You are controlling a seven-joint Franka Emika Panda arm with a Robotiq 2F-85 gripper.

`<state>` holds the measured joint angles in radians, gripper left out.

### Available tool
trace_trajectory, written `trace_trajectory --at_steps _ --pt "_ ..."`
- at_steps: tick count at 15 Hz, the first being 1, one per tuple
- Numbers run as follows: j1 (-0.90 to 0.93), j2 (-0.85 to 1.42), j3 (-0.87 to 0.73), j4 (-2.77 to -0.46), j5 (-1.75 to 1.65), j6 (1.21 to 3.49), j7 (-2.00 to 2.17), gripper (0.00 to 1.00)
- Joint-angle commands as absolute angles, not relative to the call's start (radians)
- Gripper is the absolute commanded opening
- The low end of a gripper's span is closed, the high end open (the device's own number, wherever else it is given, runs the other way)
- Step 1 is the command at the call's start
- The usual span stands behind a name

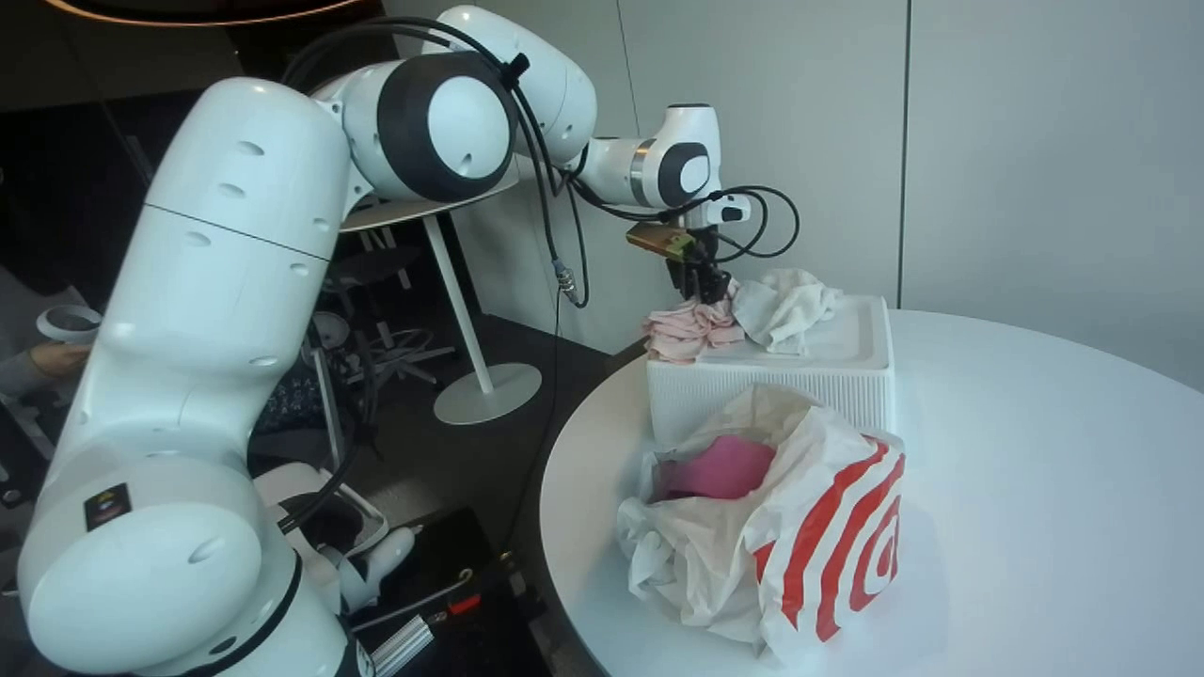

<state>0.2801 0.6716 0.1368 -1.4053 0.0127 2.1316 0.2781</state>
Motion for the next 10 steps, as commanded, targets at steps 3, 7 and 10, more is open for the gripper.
trace_trajectory --at_steps 3,7,10 --pt "0.244 0.668 0.147 -1.350 0.097 2.110 0.251 0.04" --pt "0.205 0.571 0.142 -1.403 0.156 2.163 0.262 0.06" --pt "0.184 0.443 0.127 -1.482 0.169 2.199 0.285 0.07"
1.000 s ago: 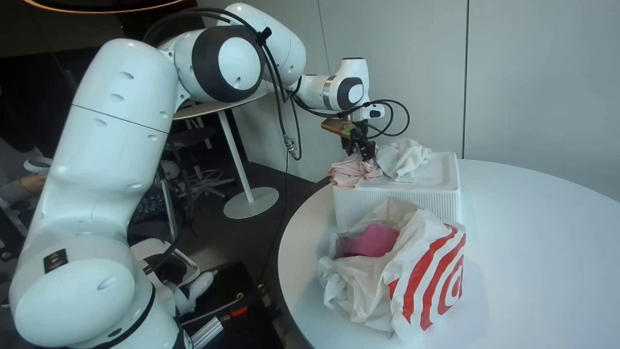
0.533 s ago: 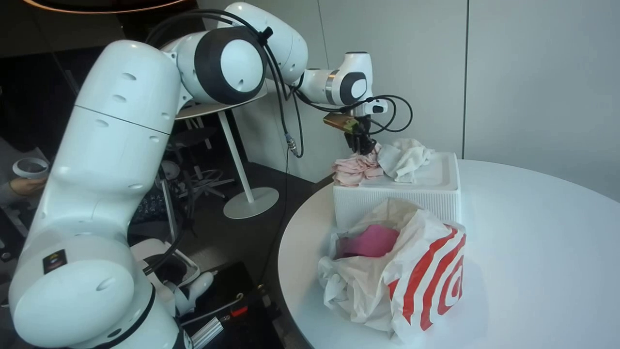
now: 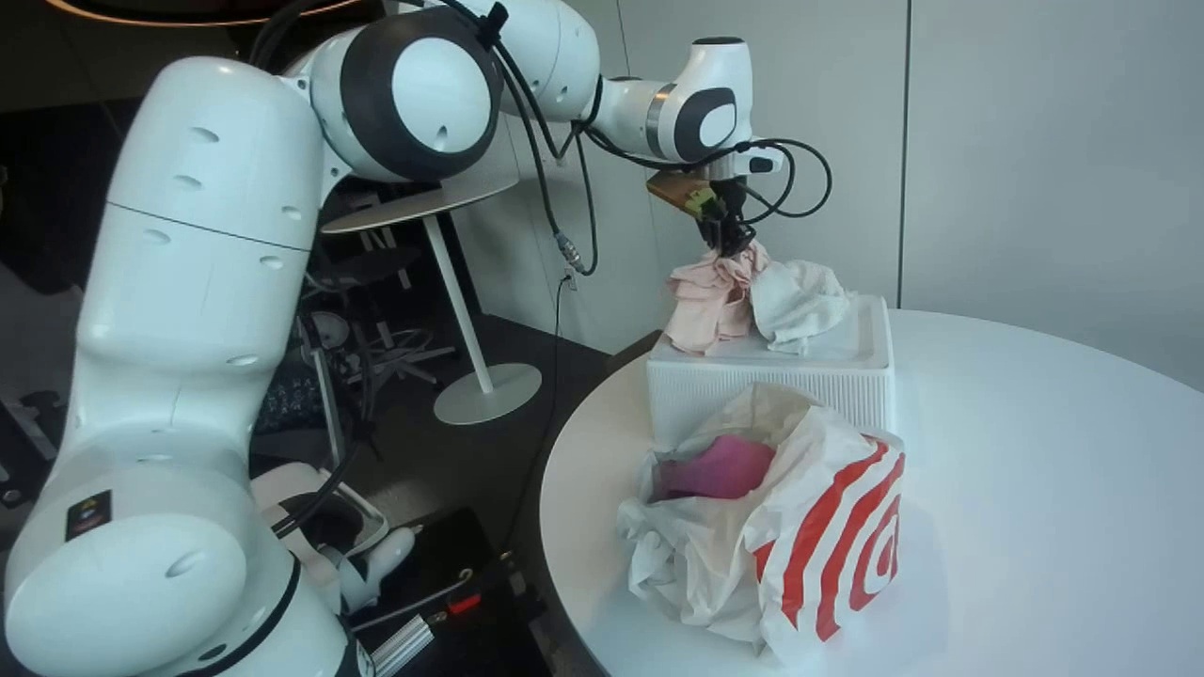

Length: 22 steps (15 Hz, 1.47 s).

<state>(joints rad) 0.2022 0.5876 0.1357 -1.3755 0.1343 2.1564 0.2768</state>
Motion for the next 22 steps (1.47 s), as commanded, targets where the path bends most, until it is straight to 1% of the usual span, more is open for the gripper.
trace_trajectory --at_steps 1,6,11,13,16,22 --pt "0.179 0.402 0.124 -1.504 0.173 2.204 0.294 0.07" --pt "0.148 0.173 0.126 -1.668 0.224 2.226 0.297 0.07" --pt "0.142 -0.077 0.117 -1.920 0.224 2.375 0.390 0.06" --pt "0.130 -0.164 0.114 -2.016 0.202 2.387 0.464 0.05" --pt "0.085 -0.287 0.119 -2.154 0.156 2.374 0.623 0.09" --pt "-0.005 -0.481 0.132 -2.373 0.158 2.375 0.816 0.09"
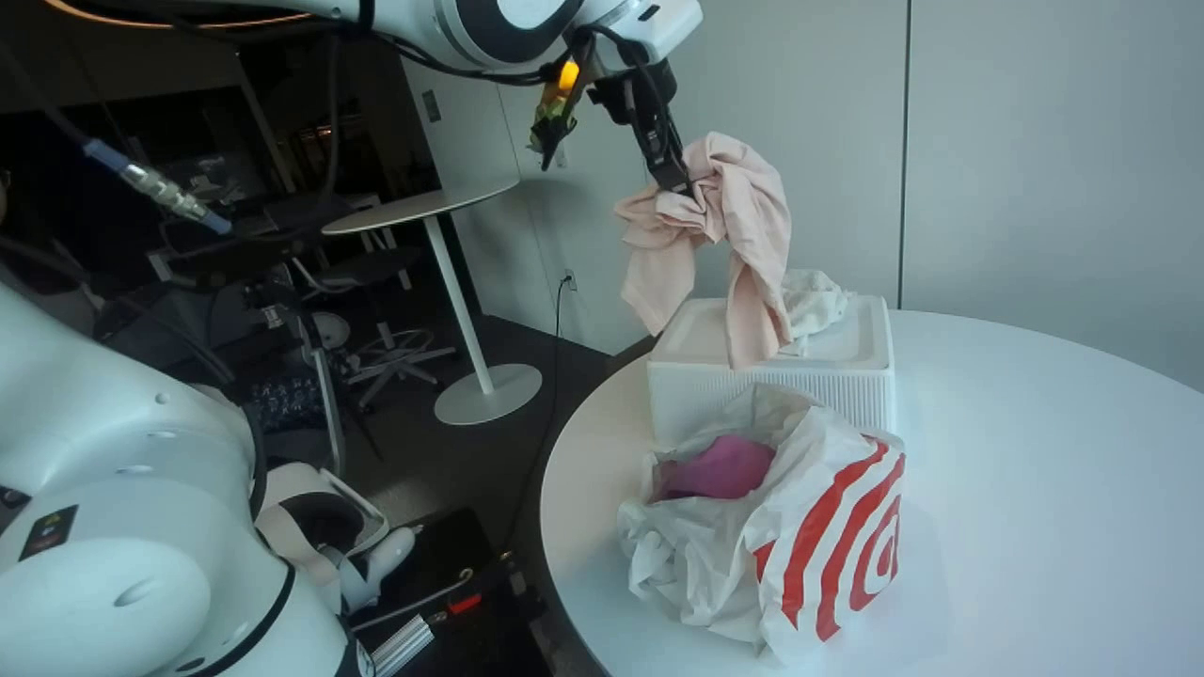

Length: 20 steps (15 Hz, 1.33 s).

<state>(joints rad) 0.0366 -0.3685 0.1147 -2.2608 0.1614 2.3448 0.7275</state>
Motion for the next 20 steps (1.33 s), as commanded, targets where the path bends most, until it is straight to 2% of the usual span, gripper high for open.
trace_trajectory --at_steps 1,12,20 --pt "-0.014 -0.497 0.127 -2.399 0.168 2.369 0.828 0.09" --pt "-0.062 -0.713 0.154 -2.684 0.202 2.361 1.030 0.09" --pt "-0.103 -0.500 0.076 -2.662 0.209 2.406 0.996 0.08"
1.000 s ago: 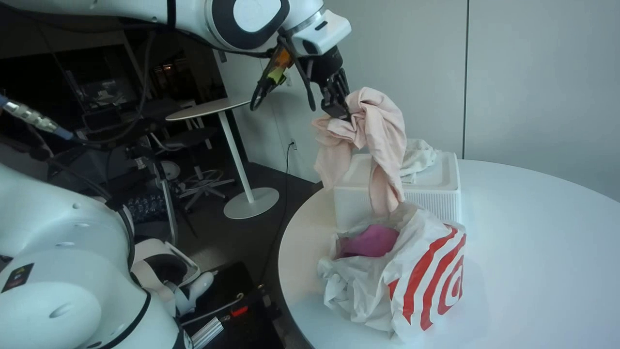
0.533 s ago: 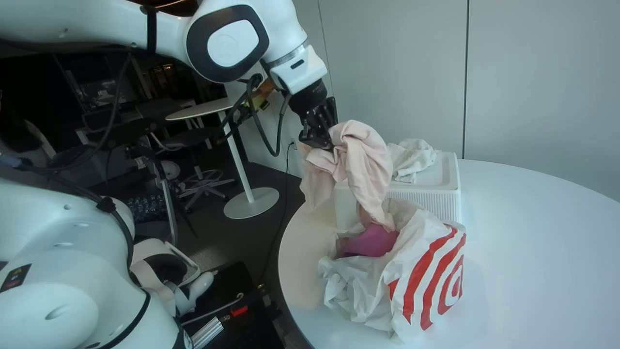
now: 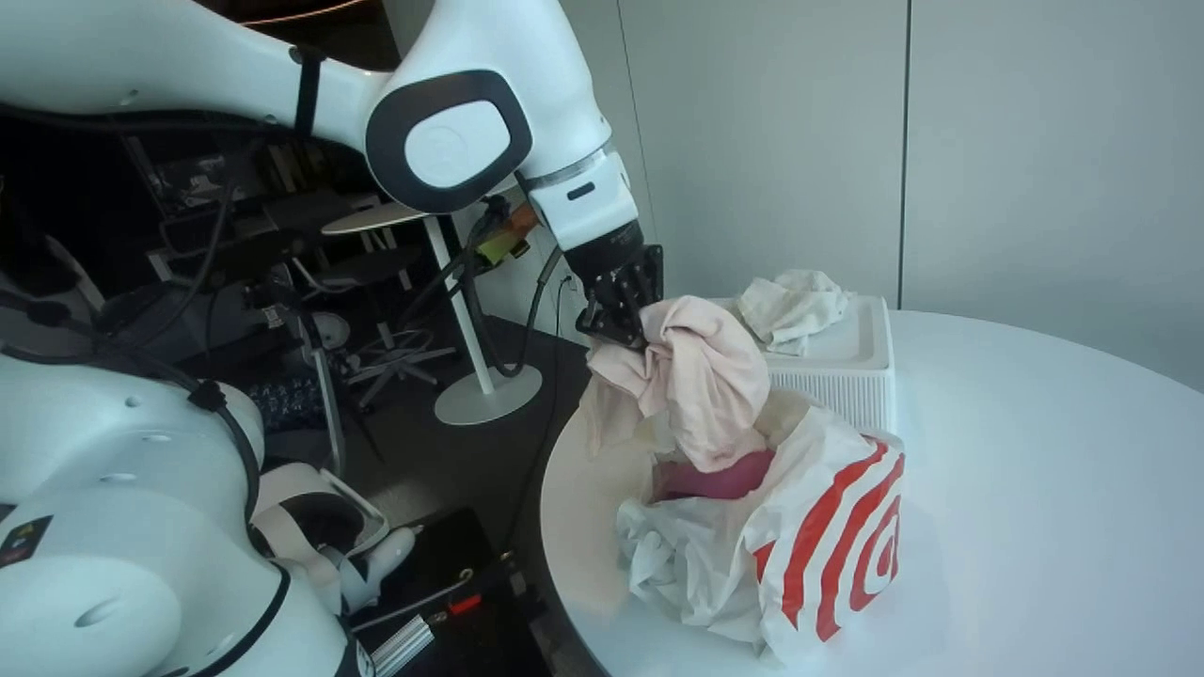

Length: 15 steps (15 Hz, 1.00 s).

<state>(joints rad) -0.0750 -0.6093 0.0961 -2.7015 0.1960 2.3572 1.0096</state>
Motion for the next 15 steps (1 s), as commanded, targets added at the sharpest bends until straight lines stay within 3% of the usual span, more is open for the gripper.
trace_trajectory --at_steps 1,6,15 --pt "-0.109 -0.459 0.066 -2.655 0.210 2.437 0.991 0.08" --pt "-0.116 -0.204 0.021 -2.579 0.219 2.580 0.965 0.09" --pt "-0.098 0.199 -0.071 -2.396 0.149 2.631 1.045 0.09"
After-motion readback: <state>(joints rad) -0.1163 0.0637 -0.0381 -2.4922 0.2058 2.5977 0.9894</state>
